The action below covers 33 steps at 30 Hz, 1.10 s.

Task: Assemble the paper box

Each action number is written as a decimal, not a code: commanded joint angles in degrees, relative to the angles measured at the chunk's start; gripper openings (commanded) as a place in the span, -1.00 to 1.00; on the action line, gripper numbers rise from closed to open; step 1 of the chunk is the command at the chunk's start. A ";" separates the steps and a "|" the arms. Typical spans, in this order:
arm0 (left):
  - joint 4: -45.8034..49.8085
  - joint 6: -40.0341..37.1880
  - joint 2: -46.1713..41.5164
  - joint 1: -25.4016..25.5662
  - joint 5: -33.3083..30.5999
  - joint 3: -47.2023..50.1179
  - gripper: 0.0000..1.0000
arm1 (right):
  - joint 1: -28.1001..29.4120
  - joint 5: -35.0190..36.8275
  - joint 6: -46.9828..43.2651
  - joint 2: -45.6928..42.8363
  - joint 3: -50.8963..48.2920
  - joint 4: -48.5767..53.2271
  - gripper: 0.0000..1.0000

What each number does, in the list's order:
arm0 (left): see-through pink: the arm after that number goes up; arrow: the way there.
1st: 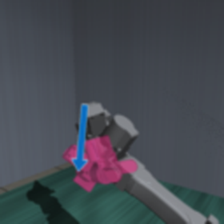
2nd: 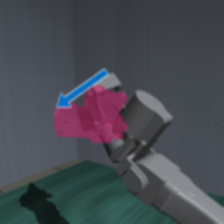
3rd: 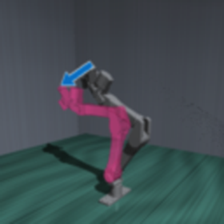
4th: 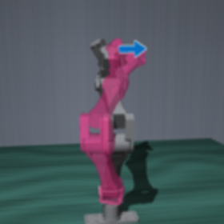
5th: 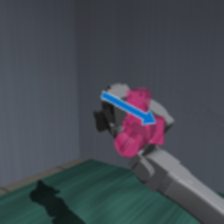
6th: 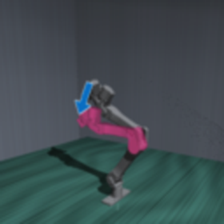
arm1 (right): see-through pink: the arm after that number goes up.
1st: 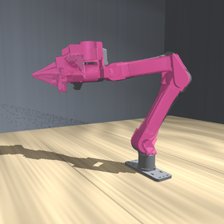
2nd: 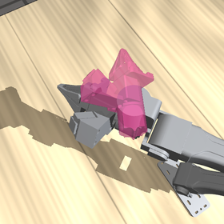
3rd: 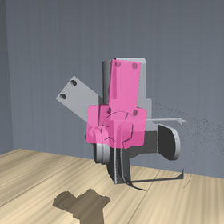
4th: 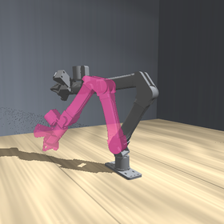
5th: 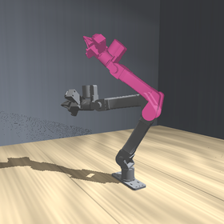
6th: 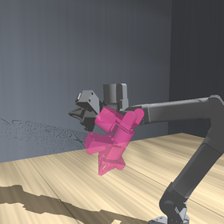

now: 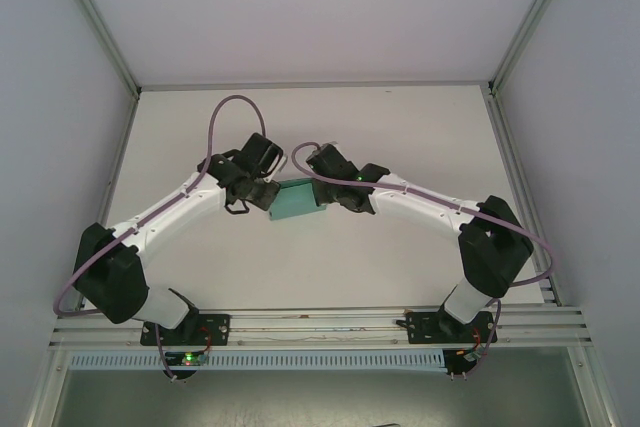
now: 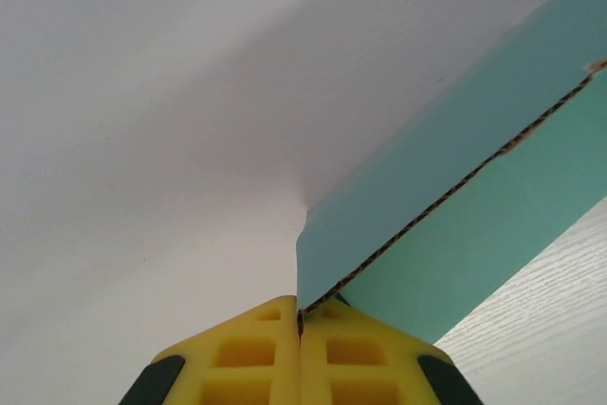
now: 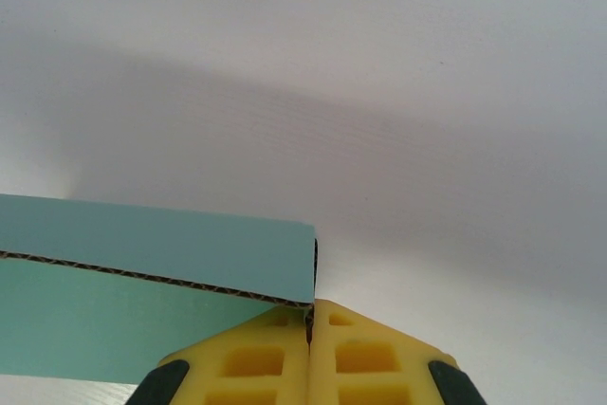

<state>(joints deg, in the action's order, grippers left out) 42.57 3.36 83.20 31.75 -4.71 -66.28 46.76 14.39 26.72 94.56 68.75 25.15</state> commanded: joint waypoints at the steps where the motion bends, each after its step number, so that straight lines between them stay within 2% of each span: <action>1: -0.63 5.52 0.26 -0.32 2.21 -1.84 -0.97 | 0.92 -0.03 0.42 2.77 -0.48 8.28 -1.00; 7: 5.92 20.84 4.50 -0.21 3.20 -7.33 -1.00 | 2.43 2.07 3.31 2.91 -0.87 8.15 -1.00; 12: 8.97 30.44 5.65 -0.35 3.17 -6.96 -1.00 | 5.06 5.07 8.08 1.64 -3.76 3.71 -1.00; 16: 2.36 32.15 4.26 -0.38 3.07 -1.69 -1.00 | 5.26 3.15 9.35 1.23 -5.84 -0.71 -1.00; 22: 0.50 30.68 3.76 0.02 1.91 2.49 -1.00 | 5.53 4.65 9.42 0.37 -6.86 -0.94 -1.00; 26: -8.14 29.69 2.08 0.87 2.85 10.38 -1.00 | 5.73 4.94 9.75 -0.24 -9.08 -4.04 -1.00; 33: -12.78 29.28 1.67 5.02 -2.13 18.38 -1.00 | 6.17 5.12 8.55 -1.03 -13.00 -9.84 -1.00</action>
<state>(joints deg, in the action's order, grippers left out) 25.98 32.38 80.95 34.39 -10.02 -54.00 51.55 23.70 35.22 92.25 59.40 12.40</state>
